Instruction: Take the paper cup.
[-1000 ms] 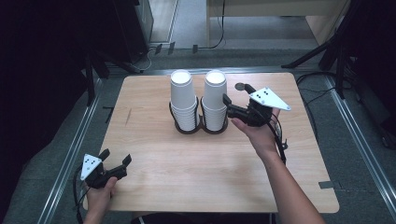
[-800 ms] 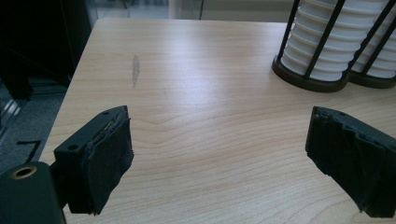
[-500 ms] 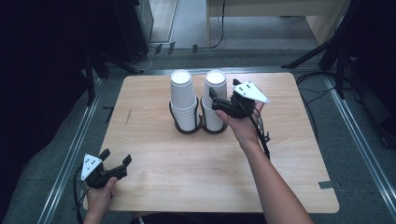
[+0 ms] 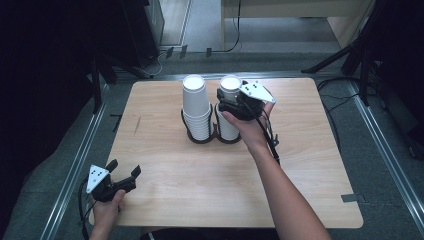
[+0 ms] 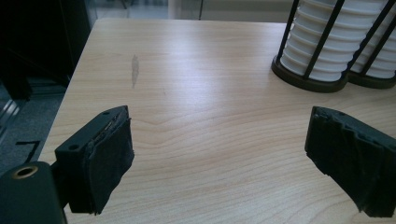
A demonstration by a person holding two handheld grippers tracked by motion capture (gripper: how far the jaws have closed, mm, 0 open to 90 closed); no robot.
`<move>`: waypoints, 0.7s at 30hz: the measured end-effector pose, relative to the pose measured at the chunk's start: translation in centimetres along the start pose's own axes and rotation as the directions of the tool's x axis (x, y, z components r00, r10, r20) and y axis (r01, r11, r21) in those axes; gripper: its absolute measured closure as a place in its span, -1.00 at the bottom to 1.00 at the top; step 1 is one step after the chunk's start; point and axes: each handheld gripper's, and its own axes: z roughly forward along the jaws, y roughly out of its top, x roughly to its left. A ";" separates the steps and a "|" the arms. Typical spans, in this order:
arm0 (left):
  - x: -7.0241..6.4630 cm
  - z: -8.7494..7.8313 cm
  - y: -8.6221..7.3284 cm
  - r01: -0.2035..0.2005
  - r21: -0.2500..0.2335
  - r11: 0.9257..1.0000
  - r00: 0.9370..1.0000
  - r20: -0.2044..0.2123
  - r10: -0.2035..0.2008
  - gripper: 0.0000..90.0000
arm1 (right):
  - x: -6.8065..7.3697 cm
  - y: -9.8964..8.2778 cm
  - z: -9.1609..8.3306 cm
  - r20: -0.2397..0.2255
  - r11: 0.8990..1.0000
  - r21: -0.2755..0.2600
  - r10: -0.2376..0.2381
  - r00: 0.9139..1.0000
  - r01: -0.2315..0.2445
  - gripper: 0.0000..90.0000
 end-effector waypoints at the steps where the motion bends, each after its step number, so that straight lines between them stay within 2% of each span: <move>1: 0.0 0.0 0.0 0.003 -0.001 1.000 1.000 0.001 -0.003 -0.83 | 0.1 0.0 0.1 0.001 1.000 0.002 0.002 1.000 -0.002 -0.57; 2: 0.0 0.0 0.0 0.003 -0.003 1.000 1.000 0.001 -0.003 -0.83 | 0.1 -0.1 0.1 0.003 1.000 0.002 -0.003 1.000 0.003 -0.49; 10: 0.0 0.0 0.0 0.002 -0.002 1.000 1.000 0.001 -0.002 -0.83 | 0.2 0.4 0.0 0.003 1.000 -0.003 -0.025 1.000 0.025 -0.46; 21: 0.0 0.0 0.0 0.003 -0.002 1.000 1.000 0.002 -0.003 -0.83 | 0.3 2.6 -0.4 -0.017 0.995 -0.093 -0.038 0.999 0.036 -0.45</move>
